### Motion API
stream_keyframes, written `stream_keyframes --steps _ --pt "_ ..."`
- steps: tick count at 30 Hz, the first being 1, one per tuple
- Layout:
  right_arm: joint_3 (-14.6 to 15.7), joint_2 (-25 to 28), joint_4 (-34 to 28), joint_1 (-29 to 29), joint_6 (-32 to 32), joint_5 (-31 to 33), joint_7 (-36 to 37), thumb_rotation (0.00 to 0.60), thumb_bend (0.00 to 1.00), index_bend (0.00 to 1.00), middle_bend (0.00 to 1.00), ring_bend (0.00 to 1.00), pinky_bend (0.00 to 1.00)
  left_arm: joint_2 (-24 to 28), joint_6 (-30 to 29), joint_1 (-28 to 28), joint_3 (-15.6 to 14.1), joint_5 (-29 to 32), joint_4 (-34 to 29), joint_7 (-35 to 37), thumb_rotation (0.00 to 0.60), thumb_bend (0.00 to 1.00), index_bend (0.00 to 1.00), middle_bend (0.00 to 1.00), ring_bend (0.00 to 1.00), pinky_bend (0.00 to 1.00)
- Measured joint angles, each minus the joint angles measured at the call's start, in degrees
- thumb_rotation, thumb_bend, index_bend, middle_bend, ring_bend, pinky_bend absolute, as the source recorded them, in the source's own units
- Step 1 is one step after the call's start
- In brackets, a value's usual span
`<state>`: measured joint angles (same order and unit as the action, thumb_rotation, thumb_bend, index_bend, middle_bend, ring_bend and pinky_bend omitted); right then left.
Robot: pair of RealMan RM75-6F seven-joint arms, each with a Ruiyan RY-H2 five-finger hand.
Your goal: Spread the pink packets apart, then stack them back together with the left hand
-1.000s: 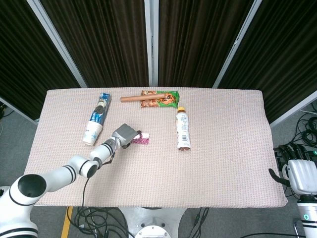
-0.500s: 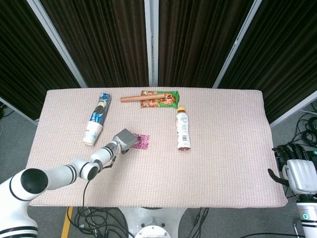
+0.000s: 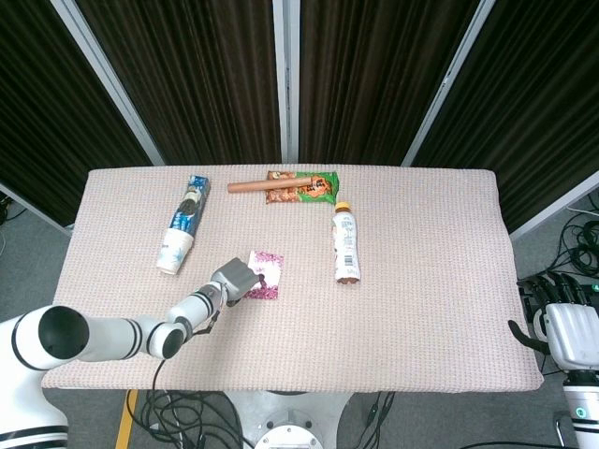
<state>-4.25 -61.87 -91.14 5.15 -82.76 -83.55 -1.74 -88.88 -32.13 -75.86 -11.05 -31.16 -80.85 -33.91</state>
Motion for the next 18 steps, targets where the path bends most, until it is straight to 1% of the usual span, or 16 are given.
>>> stream_keyframes --steps 4,7,9,14,18 --pt "0.0 0.1 -0.1 -0.1 -0.3 -0.1 0.1 0.509 0.16 0.26 0.21 0.11 0.10 1.3 -1.5 -1.8 -1.1 2.6 -3.9 -1.2 0.600 0.49 0.22 0.88 0.86 1.00" --pt "0.0 0.2 -0.1 -0.3 -0.6 -0.2 0.2 0.518 0.17 0.26 0.21 0.11 0.10 2.1 -1.8 -2.6 -1.7 3.9 -5.8 -1.4 0.600 0.49 0.22 0.88 0.86 1.00" --pt "0.0 0.2 0.0 -0.4 -0.7 -0.2 0.3 0.513 0.16 0.26 0.21 0.11 0.10 2.4 -1.8 -3.1 -2.0 4.3 -6.7 -1.3 0.600 0.49 0.22 0.88 0.86 1.00" --pt "0.2 0.1 0.0 -0.4 -0.6 -0.4 0.5 0.510 0.17 0.26 0.21 0.11 0.10 2.0 -4.4 -2.7 -1.8 3.3 -6.6 -1.2 0.600 0.49 0.22 0.88 0.86 1.00" --pt "0.1 0.3 0.0 -0.6 -0.7 -0.2 0.5 0.508 0.17 0.26 0.21 0.11 0.10 0.7 -7.1 -1.8 -1.4 2.4 -4.9 -1.2 0.600 0.48 0.22 0.88 0.86 1.00"
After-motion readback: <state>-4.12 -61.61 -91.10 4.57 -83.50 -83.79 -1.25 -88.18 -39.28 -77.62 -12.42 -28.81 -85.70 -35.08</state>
